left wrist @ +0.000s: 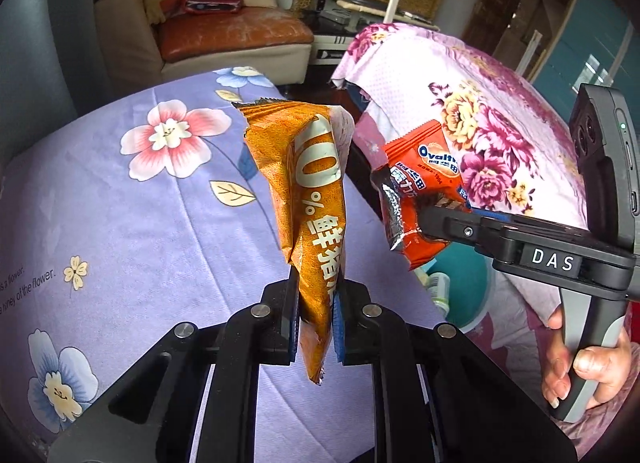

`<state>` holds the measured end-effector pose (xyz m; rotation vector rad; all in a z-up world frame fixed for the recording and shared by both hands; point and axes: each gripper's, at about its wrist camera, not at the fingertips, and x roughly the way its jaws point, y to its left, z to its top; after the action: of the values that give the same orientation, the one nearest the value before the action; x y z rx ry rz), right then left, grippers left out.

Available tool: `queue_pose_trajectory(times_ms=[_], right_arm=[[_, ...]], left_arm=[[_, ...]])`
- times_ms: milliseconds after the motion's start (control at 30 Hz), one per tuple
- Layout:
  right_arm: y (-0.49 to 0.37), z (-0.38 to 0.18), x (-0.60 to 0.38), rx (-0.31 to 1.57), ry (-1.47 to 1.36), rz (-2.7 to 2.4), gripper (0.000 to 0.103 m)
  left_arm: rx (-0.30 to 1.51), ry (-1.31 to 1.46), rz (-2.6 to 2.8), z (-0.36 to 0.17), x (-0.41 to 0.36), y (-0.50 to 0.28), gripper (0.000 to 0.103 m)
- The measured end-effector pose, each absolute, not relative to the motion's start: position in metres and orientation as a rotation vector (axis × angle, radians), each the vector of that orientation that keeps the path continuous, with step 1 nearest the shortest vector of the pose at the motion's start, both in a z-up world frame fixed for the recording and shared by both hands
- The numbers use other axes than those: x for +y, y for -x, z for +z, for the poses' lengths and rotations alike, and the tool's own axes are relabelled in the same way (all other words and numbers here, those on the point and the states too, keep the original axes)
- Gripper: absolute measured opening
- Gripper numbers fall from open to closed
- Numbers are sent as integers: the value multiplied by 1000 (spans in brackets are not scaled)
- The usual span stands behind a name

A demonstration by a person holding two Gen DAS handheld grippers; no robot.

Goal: Collect trash
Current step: 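Carry both packets over the teal bin and release them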

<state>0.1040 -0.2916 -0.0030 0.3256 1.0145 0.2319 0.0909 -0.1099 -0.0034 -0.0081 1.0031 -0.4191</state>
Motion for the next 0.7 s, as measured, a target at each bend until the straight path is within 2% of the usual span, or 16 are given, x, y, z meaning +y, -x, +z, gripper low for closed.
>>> queue_pose_trajectory(times_ms=[367,700], right_arm=[[-51,-24,-392,988,-469,89,50],[-22,-46,-444,970,-563,48,50]], left_arm=[[1055,-93,-549,-19,-203,-74,14],[1095,-175,-594,-29,-257,-63,14]])
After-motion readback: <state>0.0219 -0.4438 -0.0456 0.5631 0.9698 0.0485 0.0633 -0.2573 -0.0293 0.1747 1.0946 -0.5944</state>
